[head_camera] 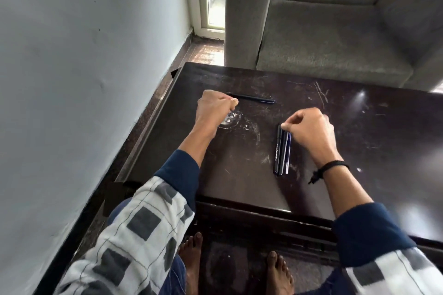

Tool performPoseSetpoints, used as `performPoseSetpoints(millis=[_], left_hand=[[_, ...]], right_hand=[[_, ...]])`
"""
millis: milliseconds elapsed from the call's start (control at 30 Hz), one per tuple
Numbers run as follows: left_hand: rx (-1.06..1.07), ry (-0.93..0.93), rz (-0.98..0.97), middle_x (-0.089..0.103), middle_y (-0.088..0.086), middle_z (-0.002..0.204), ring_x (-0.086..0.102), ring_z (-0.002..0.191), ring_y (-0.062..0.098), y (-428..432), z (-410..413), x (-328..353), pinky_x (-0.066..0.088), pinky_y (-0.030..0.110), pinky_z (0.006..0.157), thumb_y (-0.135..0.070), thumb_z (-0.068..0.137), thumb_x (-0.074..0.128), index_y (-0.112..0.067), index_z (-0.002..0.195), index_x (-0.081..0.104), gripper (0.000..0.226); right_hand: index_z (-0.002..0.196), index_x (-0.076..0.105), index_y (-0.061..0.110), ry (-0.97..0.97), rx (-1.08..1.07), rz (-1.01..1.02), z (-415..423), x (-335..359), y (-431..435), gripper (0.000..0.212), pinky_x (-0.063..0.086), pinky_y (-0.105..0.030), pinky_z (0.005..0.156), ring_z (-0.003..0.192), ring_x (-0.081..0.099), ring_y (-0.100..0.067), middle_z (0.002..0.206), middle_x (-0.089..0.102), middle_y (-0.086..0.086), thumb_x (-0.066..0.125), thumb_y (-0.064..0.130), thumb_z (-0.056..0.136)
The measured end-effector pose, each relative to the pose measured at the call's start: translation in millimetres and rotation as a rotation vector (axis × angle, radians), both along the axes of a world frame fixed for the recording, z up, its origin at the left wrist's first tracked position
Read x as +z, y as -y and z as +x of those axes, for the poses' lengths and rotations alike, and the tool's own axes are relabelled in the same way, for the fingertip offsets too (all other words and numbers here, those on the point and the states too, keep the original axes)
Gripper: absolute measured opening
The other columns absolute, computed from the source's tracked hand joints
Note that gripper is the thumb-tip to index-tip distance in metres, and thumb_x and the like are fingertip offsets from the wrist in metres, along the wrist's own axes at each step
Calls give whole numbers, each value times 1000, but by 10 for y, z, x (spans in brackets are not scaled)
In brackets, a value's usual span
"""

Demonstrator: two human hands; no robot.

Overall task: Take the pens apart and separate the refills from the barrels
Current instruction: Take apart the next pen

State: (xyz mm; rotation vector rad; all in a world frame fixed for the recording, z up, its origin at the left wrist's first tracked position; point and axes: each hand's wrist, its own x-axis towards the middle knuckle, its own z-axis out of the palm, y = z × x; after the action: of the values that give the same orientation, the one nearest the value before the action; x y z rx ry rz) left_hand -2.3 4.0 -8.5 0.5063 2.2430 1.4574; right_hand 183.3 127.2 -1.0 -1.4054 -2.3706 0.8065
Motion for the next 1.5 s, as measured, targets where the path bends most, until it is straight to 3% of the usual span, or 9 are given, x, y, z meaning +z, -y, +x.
performPoseSetpoints(millis=[100,300,500,733,1033,1233,1300,1367,1500], left_hand=[[-73,53,19,76,-4,75,66,67,2,154,200,-15,56,22,74,-20,84,75,-20,81,80,5],[-122,58,52,76,-7,75,63,67,4,278,233,-53,55,23,73,-22,87,75,-21,81,80,8],[-210,63,88,77,5,88,67,74,10,259,138,107,60,35,83,-23,90,74,-18,92,79,7],[-178,-39,82,76,-6,81,70,72,9,266,91,116,62,33,81,-25,90,74,-24,90,78,4],[-183,-56,36,75,-10,82,72,79,10,231,137,102,62,38,84,-29,88,74,-28,89,77,4],[-184,129,-2,76,1,94,74,86,16,206,165,77,63,32,78,-30,87,78,-20,100,75,17],[-214,275,17,75,9,100,74,85,17,198,206,91,62,27,72,-24,88,77,-12,105,73,21],[-214,335,64,74,16,101,74,84,17,190,237,108,61,24,68,-10,91,73,-5,105,73,15],[-186,321,105,73,20,98,73,79,16,179,272,113,61,25,68,1,91,68,0,101,74,12]], right_hand=[[83,76,20,107,25,78,96,-24,196,11,43,-31,71,91,68,-37,91,75,-10,76,31,84],[87,73,14,239,61,207,52,-148,381,16,49,-35,68,89,69,-40,93,73,-12,70,29,84],[86,73,17,260,107,193,-24,-167,480,8,44,-32,66,89,69,-35,93,72,-6,72,25,85],[89,60,19,100,144,185,-47,-180,530,11,38,-32,67,79,55,-24,93,59,2,70,22,87],[101,59,19,64,163,63,-175,-204,599,20,39,-35,70,83,59,-32,94,69,-4,65,14,82],[100,72,24,-176,64,-218,-245,-88,616,22,56,-39,85,85,71,-16,84,75,6,75,27,79],[96,72,18,-315,71,-373,-264,-62,630,14,62,-43,78,70,74,-16,71,75,3,73,16,81],[99,71,9,-400,91,-471,-276,-43,643,13,62,-36,63,60,72,-15,66,71,2,69,6,87],[99,70,11,-403,132,-387,-267,-37,647,9,58,-28,54,59,70,-16,77,70,-6,67,8,91]])
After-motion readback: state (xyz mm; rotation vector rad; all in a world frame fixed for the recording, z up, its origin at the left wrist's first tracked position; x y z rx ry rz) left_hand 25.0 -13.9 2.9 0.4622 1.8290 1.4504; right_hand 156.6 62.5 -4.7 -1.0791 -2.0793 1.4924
